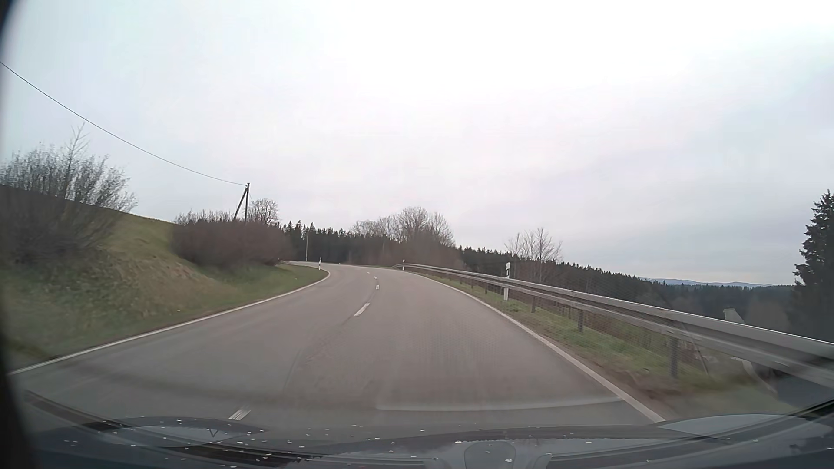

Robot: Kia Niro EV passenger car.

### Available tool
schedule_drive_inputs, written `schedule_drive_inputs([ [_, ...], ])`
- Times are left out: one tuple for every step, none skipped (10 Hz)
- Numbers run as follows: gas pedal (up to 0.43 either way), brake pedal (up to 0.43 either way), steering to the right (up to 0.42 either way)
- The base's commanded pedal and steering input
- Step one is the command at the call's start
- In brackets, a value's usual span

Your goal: Follow the waypoints while adhering to traffic rules and regulations

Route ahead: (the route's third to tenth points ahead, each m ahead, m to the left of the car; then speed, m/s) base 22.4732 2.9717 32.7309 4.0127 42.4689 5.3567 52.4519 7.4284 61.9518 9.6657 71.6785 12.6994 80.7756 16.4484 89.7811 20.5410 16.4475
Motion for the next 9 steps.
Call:
schedule_drive_inputs([
  [0.358, 0.000, -0.025],
  [0.358, 0.000, -0.025],
  [0.358, 0.000, -0.025],
  [0.358, 0.000, -0.025],
  [0.350, 0.000, -0.025],
  [0.350, 0.000, -0.025],
  [0.319, 0.000, -0.025],
  [0.311, 0.000, -0.025],
  [0.299, 0.000, -0.025],
])
